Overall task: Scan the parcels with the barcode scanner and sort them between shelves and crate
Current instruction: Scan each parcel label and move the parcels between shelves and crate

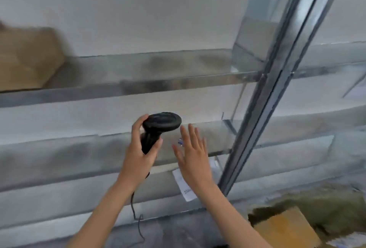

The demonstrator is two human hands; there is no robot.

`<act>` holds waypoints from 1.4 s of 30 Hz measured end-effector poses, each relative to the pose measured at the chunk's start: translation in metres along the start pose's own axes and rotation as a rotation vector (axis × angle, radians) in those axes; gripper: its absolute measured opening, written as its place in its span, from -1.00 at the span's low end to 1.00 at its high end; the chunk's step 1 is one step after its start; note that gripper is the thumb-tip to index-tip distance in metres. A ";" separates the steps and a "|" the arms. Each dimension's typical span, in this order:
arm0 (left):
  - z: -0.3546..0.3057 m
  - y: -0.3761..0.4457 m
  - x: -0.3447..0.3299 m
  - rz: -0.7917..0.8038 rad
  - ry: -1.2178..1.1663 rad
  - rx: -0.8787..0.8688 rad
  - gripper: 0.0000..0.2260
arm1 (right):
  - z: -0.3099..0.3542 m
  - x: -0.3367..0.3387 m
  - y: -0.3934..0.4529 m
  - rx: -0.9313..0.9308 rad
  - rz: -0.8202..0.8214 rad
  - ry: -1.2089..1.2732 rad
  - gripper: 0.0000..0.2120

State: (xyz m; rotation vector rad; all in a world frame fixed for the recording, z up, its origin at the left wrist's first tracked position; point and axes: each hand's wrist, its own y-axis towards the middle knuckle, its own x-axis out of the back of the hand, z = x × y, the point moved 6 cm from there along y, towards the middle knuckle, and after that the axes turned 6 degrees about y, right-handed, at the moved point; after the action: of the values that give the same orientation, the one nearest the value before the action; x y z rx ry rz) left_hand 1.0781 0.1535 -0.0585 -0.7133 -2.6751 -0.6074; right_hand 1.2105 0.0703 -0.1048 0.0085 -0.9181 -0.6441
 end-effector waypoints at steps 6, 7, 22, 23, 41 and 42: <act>0.013 -0.068 0.149 -0.330 0.072 0.087 -0.42 | 0.145 -0.081 -0.009 0.275 0.210 0.130 -0.42; 0.015 -0.082 0.172 -0.385 0.090 0.103 -0.41 | 0.169 -0.095 -0.015 0.317 0.244 0.148 -0.43; 0.038 -0.274 0.420 -0.855 0.154 0.216 -0.39 | 0.431 -0.243 -0.147 0.591 0.492 0.336 -0.44; 0.041 -0.284 0.432 -0.874 0.150 0.214 -0.39 | 0.443 -0.252 -0.153 0.594 0.499 0.339 -0.44; 0.120 -0.341 0.632 -1.061 0.159 0.288 -0.39 | 0.631 -0.395 -0.162 0.647 0.526 0.416 -0.42; 0.125 -0.335 0.644 -1.059 0.164 0.287 -0.39 | 0.643 -0.406 -0.156 0.651 0.524 0.428 -0.41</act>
State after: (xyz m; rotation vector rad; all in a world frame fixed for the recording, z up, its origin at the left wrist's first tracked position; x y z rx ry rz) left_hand 0.3440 0.2061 -0.0219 0.8562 -2.7157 -0.4329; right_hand 0.4784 0.3208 -0.0466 0.4570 -0.6377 0.1625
